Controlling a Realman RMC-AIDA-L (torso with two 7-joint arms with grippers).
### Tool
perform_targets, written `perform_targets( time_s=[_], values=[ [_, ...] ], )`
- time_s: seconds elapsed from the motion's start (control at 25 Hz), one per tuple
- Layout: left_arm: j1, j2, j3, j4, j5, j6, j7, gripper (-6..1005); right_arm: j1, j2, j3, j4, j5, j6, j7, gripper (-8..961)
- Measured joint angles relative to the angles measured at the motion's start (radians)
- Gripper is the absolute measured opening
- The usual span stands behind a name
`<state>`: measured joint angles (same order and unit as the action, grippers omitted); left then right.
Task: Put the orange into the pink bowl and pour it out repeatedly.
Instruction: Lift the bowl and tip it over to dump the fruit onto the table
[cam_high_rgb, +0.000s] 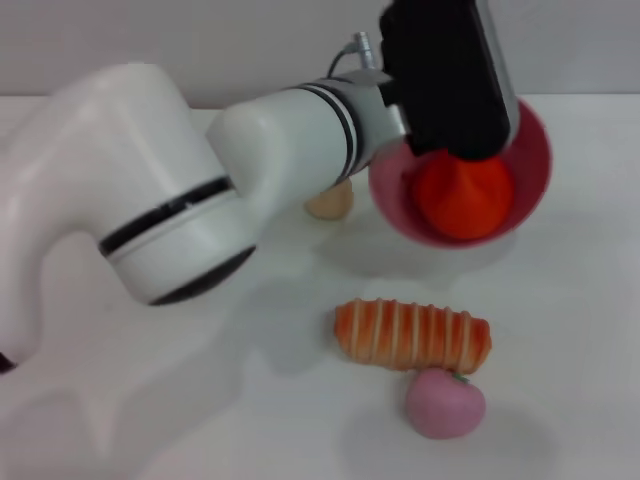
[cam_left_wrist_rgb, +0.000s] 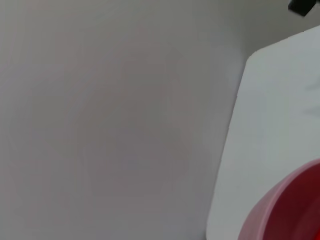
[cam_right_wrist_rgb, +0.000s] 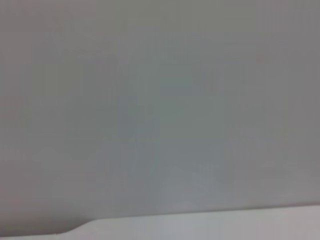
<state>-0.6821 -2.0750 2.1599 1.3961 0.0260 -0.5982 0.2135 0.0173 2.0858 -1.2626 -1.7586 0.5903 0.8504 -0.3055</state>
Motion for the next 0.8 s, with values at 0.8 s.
perform_targets(
  time_s=[0.8],
  values=[
    [0.075, -0.002, 0.077, -0.145, 0.400, 0.436, 0.000, 40, 0.035, -0.004, -0.010, 0.024, 0.000, 0.032, 0.014, 565]
  ],
)
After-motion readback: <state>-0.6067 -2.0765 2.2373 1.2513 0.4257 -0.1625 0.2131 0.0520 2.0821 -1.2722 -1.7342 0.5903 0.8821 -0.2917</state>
